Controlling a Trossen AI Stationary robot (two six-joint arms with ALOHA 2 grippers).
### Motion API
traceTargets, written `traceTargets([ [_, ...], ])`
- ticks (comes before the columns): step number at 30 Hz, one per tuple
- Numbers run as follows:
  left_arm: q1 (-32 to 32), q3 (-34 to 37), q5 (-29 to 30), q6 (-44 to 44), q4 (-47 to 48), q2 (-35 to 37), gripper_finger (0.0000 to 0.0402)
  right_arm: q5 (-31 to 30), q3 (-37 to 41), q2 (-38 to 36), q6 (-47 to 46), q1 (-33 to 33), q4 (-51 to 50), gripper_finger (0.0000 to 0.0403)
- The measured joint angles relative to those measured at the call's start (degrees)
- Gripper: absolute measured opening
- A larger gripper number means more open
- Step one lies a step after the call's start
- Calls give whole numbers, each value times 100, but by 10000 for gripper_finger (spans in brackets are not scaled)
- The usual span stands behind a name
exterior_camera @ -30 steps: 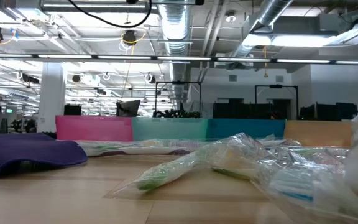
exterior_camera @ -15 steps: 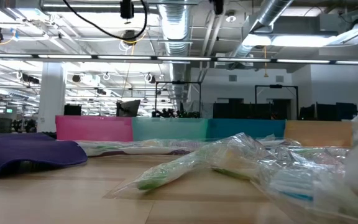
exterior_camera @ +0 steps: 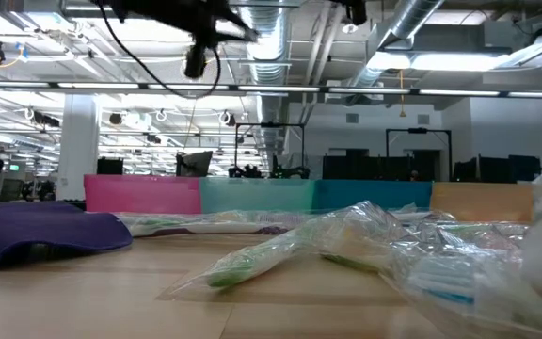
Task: Pick & Place Toothbrushes
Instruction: Put the purple toothbrush into the green bin
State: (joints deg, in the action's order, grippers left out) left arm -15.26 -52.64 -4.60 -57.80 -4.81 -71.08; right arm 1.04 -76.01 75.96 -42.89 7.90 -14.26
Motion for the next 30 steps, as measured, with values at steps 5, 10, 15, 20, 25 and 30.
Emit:
traceTargets([
  [5, -185, -365, -146, 29, 25, -839, 21, 53, 2, -83, 2, -28, -514, 256],
  [10, -282, -1287, -162, 255, 720, -1798, 21, 54, 2, -285, 252, -39, -1168, 256],
  [15, -454, -2225, -51, 352, 1714, -2623, 21, 38, 2, -637, 406, -39, -1787, 256],
  [20, -615, -2592, 409, -27, 1902, -2998, 21, 23, 2, -991, 647, -39, -2134, 256],
  [25, -829, -2591, 468, -548, 1875, -3251, 21, 3, 2, -1295, 907, -39, -2383, 256],
  [30, -823, -2590, 404, -871, 1988, -3625, 21, -273, 2, -1472, 1052, -39, -2488, 256],
])
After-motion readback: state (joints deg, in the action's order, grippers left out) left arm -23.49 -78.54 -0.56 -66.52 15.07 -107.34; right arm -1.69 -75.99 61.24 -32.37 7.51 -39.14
